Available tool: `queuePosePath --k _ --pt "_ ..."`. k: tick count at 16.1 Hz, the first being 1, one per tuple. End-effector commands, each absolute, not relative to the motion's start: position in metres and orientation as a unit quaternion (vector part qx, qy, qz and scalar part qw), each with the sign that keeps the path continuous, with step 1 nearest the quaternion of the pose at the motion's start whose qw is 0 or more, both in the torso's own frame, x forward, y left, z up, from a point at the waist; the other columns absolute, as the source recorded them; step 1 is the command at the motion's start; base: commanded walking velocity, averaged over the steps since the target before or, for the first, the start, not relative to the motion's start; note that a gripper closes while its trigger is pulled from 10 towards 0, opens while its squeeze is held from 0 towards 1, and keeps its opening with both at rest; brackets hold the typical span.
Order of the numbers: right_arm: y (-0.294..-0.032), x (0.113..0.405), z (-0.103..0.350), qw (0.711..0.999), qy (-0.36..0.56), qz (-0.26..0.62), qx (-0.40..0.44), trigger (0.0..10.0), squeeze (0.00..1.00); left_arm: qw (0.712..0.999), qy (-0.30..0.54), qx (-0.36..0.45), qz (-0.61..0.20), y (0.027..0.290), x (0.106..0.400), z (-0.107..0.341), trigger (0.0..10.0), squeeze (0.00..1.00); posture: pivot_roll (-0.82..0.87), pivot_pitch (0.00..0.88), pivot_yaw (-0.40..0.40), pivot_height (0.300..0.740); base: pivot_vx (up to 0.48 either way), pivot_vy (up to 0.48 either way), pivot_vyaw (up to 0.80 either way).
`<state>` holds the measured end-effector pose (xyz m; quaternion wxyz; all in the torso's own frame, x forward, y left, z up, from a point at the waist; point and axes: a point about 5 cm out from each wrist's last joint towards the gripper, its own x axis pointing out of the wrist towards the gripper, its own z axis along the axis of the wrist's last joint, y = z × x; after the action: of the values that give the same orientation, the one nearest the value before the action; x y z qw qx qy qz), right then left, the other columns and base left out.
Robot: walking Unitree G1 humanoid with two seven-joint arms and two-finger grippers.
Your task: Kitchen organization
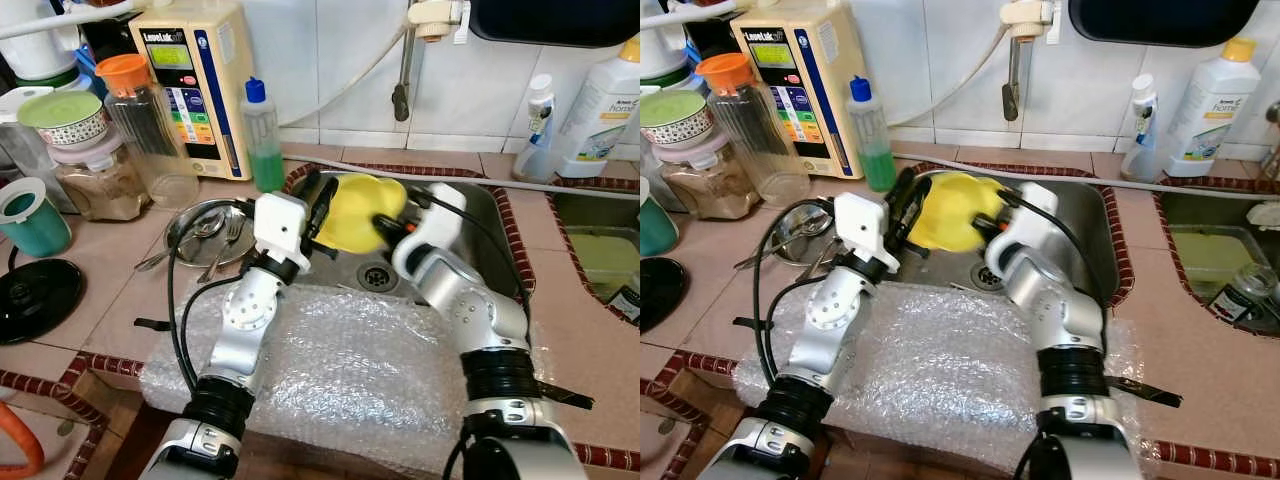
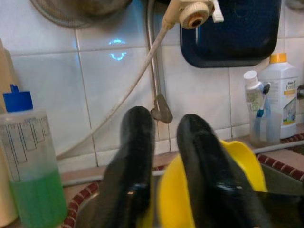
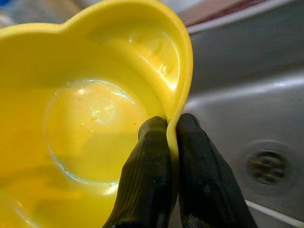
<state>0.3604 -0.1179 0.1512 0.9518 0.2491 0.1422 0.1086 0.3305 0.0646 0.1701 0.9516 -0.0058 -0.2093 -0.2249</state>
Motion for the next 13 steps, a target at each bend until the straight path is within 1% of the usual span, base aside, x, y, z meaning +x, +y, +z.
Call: queuePosePath --k 1,4,6,7,8,10,13 --pt "-0.118 0.368 0.161 0.961 0.125 0.096 0.228 0.0 0.0 0.953 -0.188 -0.012 -0.238 0.063 0.331 0.168 10.0 1.0 -0.04 0.0 0.091 0.74 0.0 0.0 0.0" --pt "-0.128 0.375 0.156 0.978 0.118 0.064 0.157 0.0 0.0 0.956 -0.127 -0.026 -0.264 0.061 0.328 0.15 10.0 1.0 -0.02 0.0 0.092 0.74 0.0 0.0 0.0" --pt "-0.147 0.379 0.147 0.989 0.116 0.042 0.084 0.0 0.0 0.96 -0.047 -0.029 -0.276 0.065 0.325 0.128 10.0 1.0 -0.01 0.0 0.1 0.74 0.0 0.0 0.0" --pt "-0.155 0.381 0.146 0.991 0.114 0.035 0.058 0.0 0.0 0.96 -0.041 -0.041 -0.274 0.067 0.324 0.129 10.0 1.0 -0.01 0.0 0.102 0.74 0.0 0.0 0.0" --pt "-0.168 0.384 0.144 0.993 0.113 0.025 0.023 0.0 0.0 0.959 -0.031 -0.031 -0.28 0.071 0.323 0.127 10.0 1.0 -0.01 0.0 0.102 0.74 0.0 0.0 0.0" --pt "-0.189 0.386 0.143 0.993 0.116 0.001 -0.021 0.0 0.0 0.958 -0.011 -0.015 -0.287 0.078 0.32 0.12 10.0 1.0 0.0 0.0 0.106 0.74 0.0 0.0 0.0" --pt "-0.208 0.387 0.142 0.991 0.121 -0.026 -0.052 0.0 0.0 0.954 0.02 -0.007 -0.3 0.085 0.314 0.114 10.0 1.0 0.01 0.0 0.112 0.74 0.0 0.0 0.0"
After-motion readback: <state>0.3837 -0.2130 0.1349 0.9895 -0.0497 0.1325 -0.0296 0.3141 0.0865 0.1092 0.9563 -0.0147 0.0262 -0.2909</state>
